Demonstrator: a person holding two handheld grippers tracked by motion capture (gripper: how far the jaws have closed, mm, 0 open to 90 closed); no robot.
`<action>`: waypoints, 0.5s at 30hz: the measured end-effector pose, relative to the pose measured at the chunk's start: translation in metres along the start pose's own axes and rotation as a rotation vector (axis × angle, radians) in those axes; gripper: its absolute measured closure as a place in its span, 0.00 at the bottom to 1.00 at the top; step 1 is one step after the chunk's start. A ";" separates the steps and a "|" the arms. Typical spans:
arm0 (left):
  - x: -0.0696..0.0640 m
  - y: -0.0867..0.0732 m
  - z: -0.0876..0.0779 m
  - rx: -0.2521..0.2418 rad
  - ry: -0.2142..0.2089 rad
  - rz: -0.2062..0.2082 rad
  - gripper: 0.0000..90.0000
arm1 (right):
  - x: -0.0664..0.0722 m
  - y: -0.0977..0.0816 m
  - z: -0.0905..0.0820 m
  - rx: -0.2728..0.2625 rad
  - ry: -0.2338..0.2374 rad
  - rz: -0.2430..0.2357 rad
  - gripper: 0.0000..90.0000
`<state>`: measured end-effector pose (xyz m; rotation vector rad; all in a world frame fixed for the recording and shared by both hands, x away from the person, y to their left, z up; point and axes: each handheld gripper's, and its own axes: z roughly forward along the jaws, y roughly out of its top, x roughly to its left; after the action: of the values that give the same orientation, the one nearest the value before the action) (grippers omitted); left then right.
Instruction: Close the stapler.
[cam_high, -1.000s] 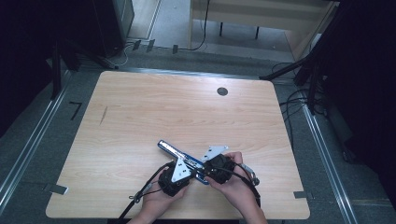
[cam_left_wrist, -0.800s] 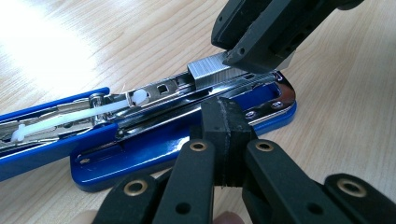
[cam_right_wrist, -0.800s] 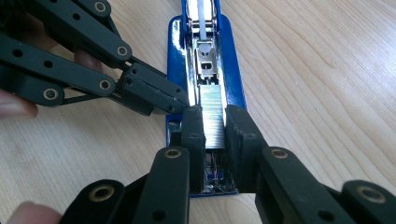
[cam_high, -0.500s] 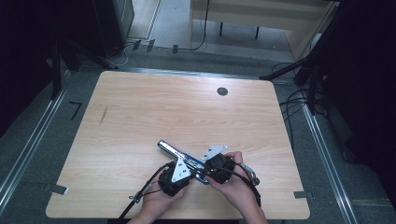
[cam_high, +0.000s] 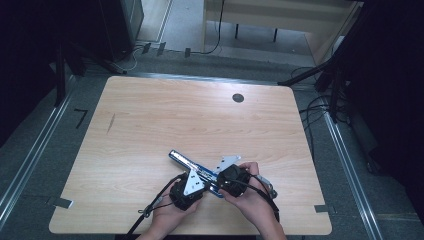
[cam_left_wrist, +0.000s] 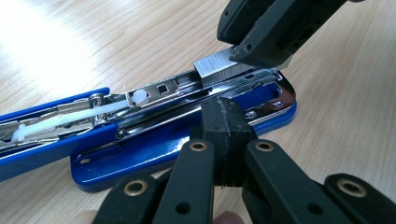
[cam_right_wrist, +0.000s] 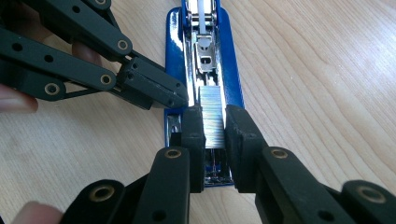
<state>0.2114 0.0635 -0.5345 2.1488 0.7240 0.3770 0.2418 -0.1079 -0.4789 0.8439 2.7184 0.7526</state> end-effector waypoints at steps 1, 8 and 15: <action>0.000 0.000 0.000 0.000 -0.001 0.000 1.00 | 0.000 0.000 0.000 0.003 -0.006 -0.009 0.88; 0.000 0.000 0.000 -0.001 -0.001 0.000 1.00 | 0.001 0.001 0.000 0.008 -0.013 -0.017 0.88; 0.000 0.000 0.000 -0.001 0.000 -0.001 1.00 | 0.003 0.002 -0.001 0.022 -0.031 -0.035 0.88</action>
<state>0.2114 0.0634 -0.5346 2.1473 0.7246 0.3773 0.2401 -0.1048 -0.4774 0.8035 2.7123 0.6976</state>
